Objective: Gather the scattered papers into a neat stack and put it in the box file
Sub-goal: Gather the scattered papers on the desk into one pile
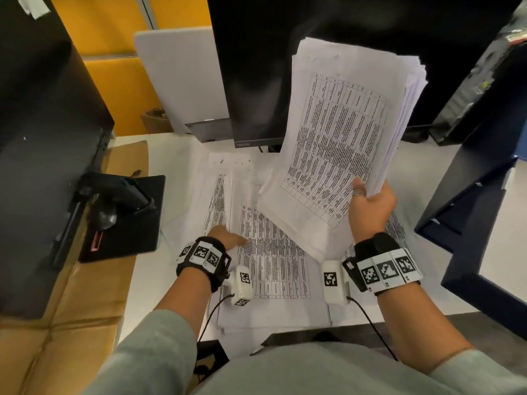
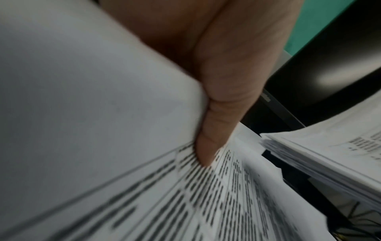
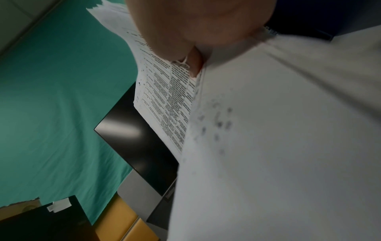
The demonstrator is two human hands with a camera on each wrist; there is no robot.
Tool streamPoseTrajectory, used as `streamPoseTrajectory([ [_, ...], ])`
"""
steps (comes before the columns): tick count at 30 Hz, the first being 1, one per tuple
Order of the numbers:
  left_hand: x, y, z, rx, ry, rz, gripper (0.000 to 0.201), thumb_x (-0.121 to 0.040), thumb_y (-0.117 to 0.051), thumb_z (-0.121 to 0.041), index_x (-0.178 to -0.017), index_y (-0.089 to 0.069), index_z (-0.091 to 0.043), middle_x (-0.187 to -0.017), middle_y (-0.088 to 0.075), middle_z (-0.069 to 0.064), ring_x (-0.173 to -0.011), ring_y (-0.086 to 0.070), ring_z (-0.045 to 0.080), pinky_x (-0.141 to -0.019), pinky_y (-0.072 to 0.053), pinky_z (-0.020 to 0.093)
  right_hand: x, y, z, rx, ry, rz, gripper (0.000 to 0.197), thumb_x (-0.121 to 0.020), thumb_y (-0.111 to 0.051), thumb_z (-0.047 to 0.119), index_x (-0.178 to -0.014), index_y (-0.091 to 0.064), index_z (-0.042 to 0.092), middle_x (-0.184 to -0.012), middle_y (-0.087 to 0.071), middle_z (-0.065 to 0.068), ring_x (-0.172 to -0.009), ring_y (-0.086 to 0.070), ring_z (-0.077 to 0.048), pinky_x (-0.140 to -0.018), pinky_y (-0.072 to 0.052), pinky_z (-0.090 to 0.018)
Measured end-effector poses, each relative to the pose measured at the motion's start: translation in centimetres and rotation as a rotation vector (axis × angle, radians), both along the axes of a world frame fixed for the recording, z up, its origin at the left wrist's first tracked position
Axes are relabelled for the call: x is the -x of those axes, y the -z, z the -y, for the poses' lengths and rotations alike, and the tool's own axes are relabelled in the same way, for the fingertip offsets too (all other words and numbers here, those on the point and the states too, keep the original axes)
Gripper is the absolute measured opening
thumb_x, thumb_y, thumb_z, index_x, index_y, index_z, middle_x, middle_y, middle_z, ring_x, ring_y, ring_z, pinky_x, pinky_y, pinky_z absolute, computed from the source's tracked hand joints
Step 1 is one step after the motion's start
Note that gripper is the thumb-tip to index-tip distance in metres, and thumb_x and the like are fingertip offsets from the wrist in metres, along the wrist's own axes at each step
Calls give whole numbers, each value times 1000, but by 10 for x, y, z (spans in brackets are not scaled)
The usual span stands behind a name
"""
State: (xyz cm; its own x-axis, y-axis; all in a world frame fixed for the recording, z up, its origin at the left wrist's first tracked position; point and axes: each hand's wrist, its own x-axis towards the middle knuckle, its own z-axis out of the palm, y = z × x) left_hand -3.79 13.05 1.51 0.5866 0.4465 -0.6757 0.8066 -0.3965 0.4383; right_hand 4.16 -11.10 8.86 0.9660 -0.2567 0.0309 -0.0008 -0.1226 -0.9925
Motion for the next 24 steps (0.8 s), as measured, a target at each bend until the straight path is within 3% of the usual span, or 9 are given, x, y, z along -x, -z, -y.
streamPoseTrajectory([
  [3,3,-2,3,26,25,104,58,-84,-66,-26,-130,-43,-1,-129,-54,15,-117,-52,32,-98,-44,38,-1,-3,1,-21,2,-1,29,-90,-53,-2,-119,-54,-2,-94,-58,-4,-90,-57,-14,-82,-49,-27],
  [6,11,-13,-6,54,0,247,41,-86,-62,-12,-124,-50,-1,-124,-59,17,-113,-56,30,-99,-43,36,0,-5,1,-80,-44,-23,31,-89,-55,0,-120,-55,0,-102,-61,-7,-95,-59,-18,-83,-49,-27],
  [11,46,-46,-33,131,-56,383,41,-86,-61,-8,-125,-51,-8,-118,-59,7,-107,-53,21,-97,-40,41,5,1,1,-207,-241,-186,8,-86,-61,7,-91,-56,11,-84,-57,0,-81,-57,-15,-69,-50,-23],
  [14,59,-70,-45,159,-115,502,33,-86,-60,-12,-120,-57,-9,-104,-64,3,-97,-58,18,-87,-43,37,10,1,-9,-294,-310,-242,21,-89,-58,8,-109,-58,4,-89,-60,4,-82,-59,-6,-61,-47,-13],
  [15,60,-78,-46,164,-131,548,32,-87,-59,-12,-118,-59,-8,-100,-65,3,-94,-60,17,-85,-45,35,10,-3,-15,-332,-318,-248,20,-90,-56,9,-109,-58,6,-88,-60,6,-84,-61,-6,-58,-48,-11],
  [18,55,-101,-47,156,-160,684,28,-88,-58,-9,-115,-60,-6,-93,-65,1,-94,-61,18,-81,-48,30,3,-21,-29,-398,-401,-219,10,-90,-57,13,-99,-57,17,-90,-63,5,-111,-59,-26,-81,-52,-27],
  [19,52,-108,-46,155,-163,715,26,-90,-56,-11,-116,-59,-7,-94,-64,0,-93,-60,17,-75,-47,25,0,-27,-32,-443,-449,-201,13,-90,-56,13,-102,-57,16,-92,-66,5,-108,-62,-23,-82,-52,-30],
  [22,34,-123,-39,126,-147,789,19,-94,-49,-12,-110,-56,-6,-85,-60,-3,-78,-56,8,-58,-43,9,-6,-45,-38,-522,-546,-142,18,-92,-52,6,-102,-57,20,-86,-73,12,-85,-69,-3,-71,-54,-24],
  [24,24,-130,-35,114,-154,831,13,-95,-46,-10,-103,-56,-8,-76,-53,-8,-70,-49,1,-52,-41,1,-9,-57,-43,-516,-563,-93,18,-92,-51,5,-99,-56,21,-82,-73,13,-81,-69,1,-70,-53,-22],
])
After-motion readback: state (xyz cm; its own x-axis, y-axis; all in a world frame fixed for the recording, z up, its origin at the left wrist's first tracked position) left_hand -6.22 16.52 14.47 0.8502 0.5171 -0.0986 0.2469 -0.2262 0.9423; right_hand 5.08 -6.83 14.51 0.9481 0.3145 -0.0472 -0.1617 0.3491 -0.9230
